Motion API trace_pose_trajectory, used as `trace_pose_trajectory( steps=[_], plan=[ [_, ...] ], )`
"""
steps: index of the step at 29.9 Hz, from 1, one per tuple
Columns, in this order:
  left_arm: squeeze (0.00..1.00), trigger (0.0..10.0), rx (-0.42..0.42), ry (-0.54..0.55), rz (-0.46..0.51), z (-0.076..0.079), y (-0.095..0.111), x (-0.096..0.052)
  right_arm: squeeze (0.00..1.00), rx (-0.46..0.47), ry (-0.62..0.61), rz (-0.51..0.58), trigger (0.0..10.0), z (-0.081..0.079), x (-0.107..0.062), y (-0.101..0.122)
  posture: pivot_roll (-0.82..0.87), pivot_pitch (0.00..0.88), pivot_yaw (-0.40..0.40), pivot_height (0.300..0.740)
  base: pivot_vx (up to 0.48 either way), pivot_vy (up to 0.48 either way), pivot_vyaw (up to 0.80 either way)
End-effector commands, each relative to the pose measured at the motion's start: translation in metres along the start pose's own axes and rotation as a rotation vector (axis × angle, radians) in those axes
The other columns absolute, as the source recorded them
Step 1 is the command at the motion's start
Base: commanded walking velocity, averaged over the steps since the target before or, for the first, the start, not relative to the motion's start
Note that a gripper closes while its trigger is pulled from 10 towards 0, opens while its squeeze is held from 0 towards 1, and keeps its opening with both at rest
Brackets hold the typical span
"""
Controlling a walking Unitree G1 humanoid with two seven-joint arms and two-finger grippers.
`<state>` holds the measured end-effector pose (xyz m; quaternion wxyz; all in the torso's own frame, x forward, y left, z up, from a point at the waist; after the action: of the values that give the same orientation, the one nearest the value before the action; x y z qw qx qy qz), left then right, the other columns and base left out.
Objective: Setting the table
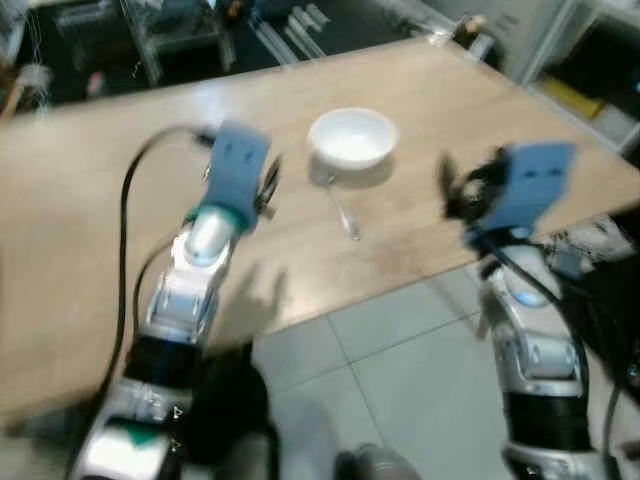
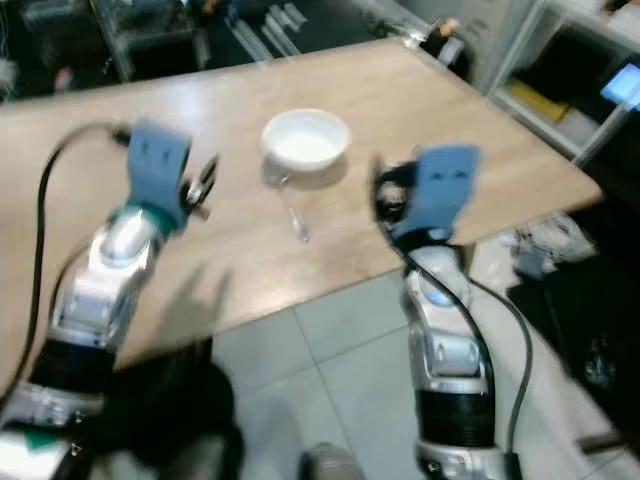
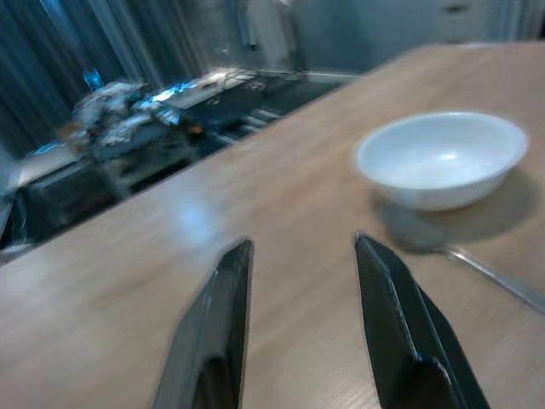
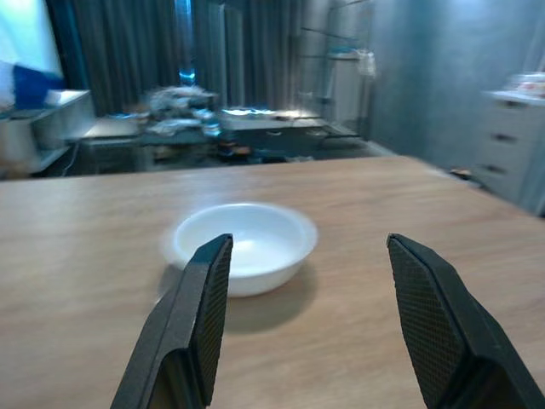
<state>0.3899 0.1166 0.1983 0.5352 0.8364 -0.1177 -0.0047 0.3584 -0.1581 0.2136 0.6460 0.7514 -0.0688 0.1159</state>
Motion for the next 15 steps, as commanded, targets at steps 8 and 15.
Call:
trace_pose_trajectory(
  steps=[8, 15],
  plan=[
    [0.00, 10.0, -0.008, -0.020, -0.001, 0.0066, 0.0017, 0.0007, 0.00, -0.006, -0.006, -0.004, 10.0, 0.0031, -0.0007, 0.0000, -0.06, 0.004, 0.047, 0.740, 0.000, 0.000, 0.00],
    [0.00, 10.0, -0.009, -0.019, -0.004, 0.0063, 0.0012, 0.0007, 0.00, -0.006, -0.007, -0.005, 10.0, 0.0032, -0.0009, -0.0005, -0.06, 0.005, 0.050, 0.740, 0.000, 0.000, 0.00]
  ],
)
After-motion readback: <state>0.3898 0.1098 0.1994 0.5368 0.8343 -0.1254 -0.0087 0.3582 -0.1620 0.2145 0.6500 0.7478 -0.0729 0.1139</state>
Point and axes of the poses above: a point about 5 cm out from each wrist's last joint towards the gripper, its own x axis pointing out of the wrist towards the gripper, its own y axis along the axis of the wrist's last joint, z = x × y, the point moved 5 cm from there along x, pointing out of the wrist towards the gripper, and after that the axes turned 12 degrees about x, right-handed, at the moved point
